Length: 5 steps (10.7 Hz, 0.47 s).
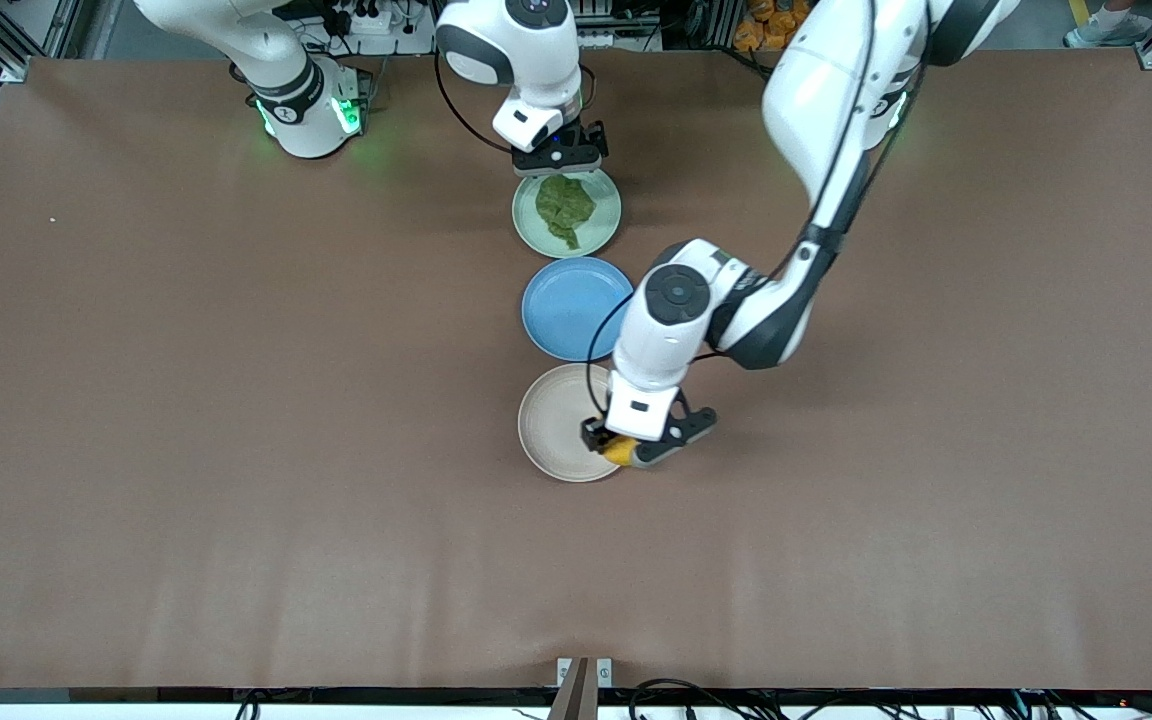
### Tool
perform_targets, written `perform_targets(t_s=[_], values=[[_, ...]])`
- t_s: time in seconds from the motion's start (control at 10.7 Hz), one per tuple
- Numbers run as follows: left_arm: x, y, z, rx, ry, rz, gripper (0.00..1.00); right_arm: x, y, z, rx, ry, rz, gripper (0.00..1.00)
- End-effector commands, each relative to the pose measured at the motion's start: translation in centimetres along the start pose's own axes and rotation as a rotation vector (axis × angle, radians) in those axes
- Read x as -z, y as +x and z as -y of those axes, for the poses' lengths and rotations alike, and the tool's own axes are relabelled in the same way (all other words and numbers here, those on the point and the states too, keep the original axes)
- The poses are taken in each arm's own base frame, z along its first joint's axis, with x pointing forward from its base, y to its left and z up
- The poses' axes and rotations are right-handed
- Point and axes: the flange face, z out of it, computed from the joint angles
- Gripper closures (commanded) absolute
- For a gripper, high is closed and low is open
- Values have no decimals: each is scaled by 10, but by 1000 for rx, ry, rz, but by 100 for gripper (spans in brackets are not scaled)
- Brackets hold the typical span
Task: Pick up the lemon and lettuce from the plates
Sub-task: 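Lift the lemon off the plate while the right gripper grasps the lettuce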
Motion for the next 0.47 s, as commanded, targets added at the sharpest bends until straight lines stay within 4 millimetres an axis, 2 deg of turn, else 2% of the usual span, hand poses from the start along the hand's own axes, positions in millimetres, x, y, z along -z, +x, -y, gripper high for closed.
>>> perform_targets(t_s=[0.0, 0.19, 0.37], values=[[54, 66, 40, -87, 99, 28, 100, -40, 2, 3, 12, -23, -6, 0], [54, 96, 69, -146, 158, 64, 100, -67, 7, 2, -1, -29, -23, 0], [57, 112, 95, -199, 183, 85, 100, -87, 10, 1, -26, -19, -25, 0]])
